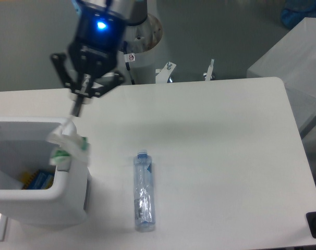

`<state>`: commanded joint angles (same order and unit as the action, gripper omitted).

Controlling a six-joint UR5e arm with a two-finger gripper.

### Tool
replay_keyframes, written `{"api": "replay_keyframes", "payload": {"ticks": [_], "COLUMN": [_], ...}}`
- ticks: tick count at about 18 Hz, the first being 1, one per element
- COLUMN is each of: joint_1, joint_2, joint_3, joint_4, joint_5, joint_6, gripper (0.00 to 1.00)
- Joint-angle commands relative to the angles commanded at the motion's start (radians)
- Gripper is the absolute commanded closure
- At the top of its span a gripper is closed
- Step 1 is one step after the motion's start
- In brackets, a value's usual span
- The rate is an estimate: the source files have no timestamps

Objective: Place the trash in the trash can
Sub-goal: 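Carry the wrapper over the white bin and open the gripper, then move the open gripper back over the clear water bottle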

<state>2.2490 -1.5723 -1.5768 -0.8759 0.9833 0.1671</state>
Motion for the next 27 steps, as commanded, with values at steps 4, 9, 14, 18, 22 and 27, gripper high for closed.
{"api": "replay_keyframes", "payload": {"ticks": [4,9,14,18,22,27], "joint_1": [-0.069,-0.081,-0.091,-0.091,-0.082,0.02], "joint_2": [-0.029,-0.048,-0.058,-0.058,-0.063,-0.098], "joint_3": [-0.015,-0.025,-0.037,-0.031,-0.008,-0.003], "joint_4": [0.017,0.031,0.034,0.031,0.028,0.029], "joint_5": [0.002,0.002,0.002,0.006,0.024,0.13], "joint_6": [0.008,0.009,0.041,0.048,0.032,-0.035], "gripper": [1.0,1.0,0.48,0.19,0.03,0.0]}}
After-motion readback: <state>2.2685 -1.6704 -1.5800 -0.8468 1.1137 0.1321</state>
